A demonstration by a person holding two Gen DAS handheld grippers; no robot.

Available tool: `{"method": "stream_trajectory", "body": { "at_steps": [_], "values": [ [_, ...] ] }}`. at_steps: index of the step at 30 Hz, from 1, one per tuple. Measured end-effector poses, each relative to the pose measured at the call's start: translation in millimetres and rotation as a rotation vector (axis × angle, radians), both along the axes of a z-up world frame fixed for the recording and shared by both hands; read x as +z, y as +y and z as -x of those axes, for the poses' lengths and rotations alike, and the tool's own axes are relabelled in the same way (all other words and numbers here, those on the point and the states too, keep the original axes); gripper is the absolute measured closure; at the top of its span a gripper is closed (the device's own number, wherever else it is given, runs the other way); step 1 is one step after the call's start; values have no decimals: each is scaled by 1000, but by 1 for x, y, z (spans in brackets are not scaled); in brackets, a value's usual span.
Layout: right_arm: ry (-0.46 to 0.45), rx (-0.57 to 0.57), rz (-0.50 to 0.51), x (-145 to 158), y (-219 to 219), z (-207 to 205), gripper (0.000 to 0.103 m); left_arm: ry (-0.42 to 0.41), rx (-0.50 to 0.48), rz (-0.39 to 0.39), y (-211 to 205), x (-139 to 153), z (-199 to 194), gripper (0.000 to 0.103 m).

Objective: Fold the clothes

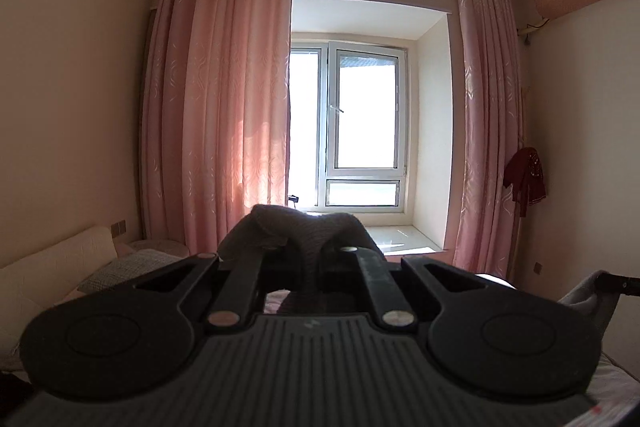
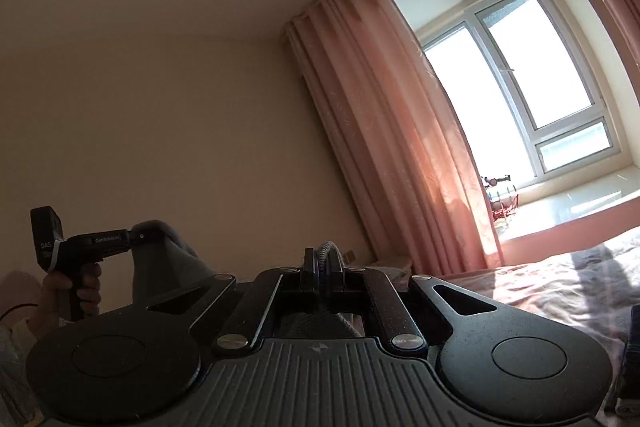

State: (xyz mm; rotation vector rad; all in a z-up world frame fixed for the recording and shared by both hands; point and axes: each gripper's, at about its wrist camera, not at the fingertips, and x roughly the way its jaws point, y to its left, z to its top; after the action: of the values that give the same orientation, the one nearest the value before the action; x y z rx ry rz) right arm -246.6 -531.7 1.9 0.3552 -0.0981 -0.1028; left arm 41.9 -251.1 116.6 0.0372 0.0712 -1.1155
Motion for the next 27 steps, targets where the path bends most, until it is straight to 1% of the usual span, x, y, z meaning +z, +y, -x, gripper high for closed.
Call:
{"method": "stream_trajectory", "body": {
  "at_steps": [1,3,5,7,8,9,10,11,12,13,14,15,16,17,18,19,21,23,24,25,27],
  "values": [
    [-8,-2,11,7,1,-5,103,-14,-11,7,-4,11,-6,98],
    [-20,-24,15,18,-4,-19,103,-16,-39,9,-24,26,-25,98],
    [-5,-81,32,22,-14,-39,103,-9,-67,-8,-59,29,-54,98],
    [13,-159,64,17,-28,-64,103,-21,-79,-37,-106,15,-85,96],
    [25,-199,53,10,-38,-76,103,-11,-89,-55,-130,1,-103,96],
    [58,-235,37,-2,-51,-91,103,0,-101,-87,-154,-19,-120,92],
    [132,-275,26,-18,-67,-109,103,24,-105,-134,-177,-42,-137,85],
    [254,-303,-15,-39,-86,-127,103,70,-105,-198,-200,-72,-154,73],
    [388,-325,-97,-66,-106,-144,94,122,-93,-279,-221,-105,-172,48],
    [529,-347,-211,-101,-126,-158,73,161,-67,-361,-238,-141,-186,41],
    [649,-362,-332,-138,-140,-166,62,200,-50,-452,-250,-182,-199,42],
    [733,-380,-445,-176,-148,-165,56,238,-31,-546,-256,-223,-208,43],
    [789,-392,-534,-211,-148,-156,56,275,-2,-631,-253,-264,-217,44],
    [830,-395,-598,-241,-143,-146,55,318,10,-692,-244,-300,-224,45],
    [876,-398,-644,-268,-135,-127,55,369,7,-740,-230,-334,-229,46],
    [913,-407,-685,-292,-125,-109,55,411,6,-793,-213,-364,-231,46],
    [963,-434,-803,-333,-104,-70,55,479,19,-886,-173,-418,-227,48],
    [996,-447,-909,-362,-74,-43,55,564,7,-954,-128,-461,-220,49],
    [1012,-444,-946,-372,-48,-25,55,606,-4,-976,-108,-479,-217,50],
    [1022,-438,-971,-376,-26,-12,55,652,-14,-989,-91,-492,-208,50],
    [1010,-424,-1022,-387,10,6,54,741,-56,-1005,-53,-510,-196,50]
  ]
}}
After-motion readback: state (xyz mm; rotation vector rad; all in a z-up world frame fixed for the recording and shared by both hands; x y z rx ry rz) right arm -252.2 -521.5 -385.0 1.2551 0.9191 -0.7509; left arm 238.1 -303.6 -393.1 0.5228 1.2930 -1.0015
